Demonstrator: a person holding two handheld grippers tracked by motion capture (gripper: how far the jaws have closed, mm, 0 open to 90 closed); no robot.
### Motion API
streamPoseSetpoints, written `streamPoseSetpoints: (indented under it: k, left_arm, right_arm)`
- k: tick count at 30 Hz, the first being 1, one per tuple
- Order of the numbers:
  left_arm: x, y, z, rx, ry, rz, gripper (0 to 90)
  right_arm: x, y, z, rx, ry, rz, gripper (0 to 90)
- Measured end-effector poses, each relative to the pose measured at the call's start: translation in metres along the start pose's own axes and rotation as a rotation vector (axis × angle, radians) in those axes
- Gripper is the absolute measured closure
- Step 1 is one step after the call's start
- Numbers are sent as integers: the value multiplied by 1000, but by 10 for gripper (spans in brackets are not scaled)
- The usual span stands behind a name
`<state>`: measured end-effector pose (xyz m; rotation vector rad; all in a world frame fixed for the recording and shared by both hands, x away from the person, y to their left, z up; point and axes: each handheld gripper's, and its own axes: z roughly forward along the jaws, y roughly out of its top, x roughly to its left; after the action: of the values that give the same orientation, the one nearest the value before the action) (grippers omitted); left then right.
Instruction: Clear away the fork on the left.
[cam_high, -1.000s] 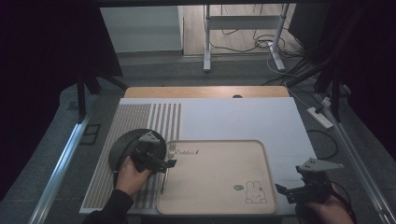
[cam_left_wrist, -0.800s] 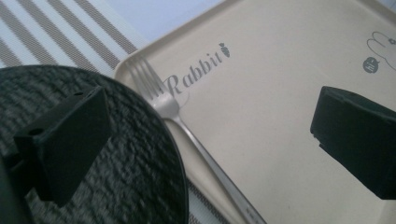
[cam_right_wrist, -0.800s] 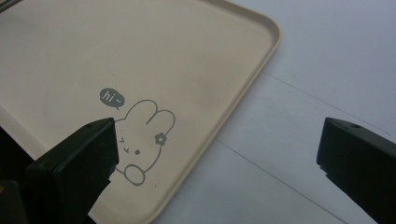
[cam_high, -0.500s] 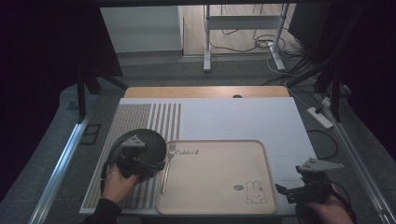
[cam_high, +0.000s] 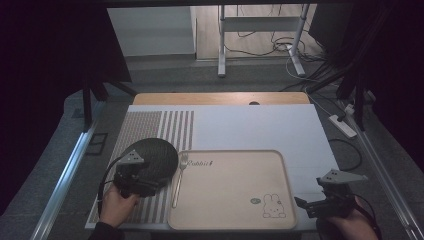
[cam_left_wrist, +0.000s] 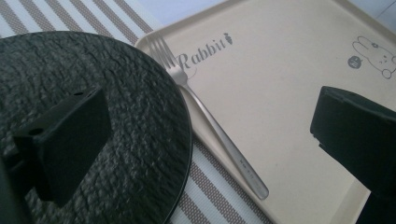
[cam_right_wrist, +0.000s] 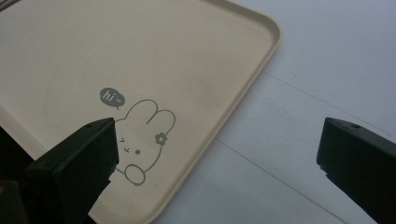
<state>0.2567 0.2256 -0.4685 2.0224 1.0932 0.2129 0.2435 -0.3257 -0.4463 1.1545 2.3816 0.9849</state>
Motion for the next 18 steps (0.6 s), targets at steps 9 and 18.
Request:
streamPoseSetpoints:
  k: [9, 18]
  left_arm:
    - [-1, -12, -12, -8, 25, -18, 0]
    - [-4, -24, -25, -18, 41, -36, 0]
  right_arm:
    - [0, 0, 0, 2, -4, 2, 0]
    - [0, 0, 0, 2, -6, 3, 0]
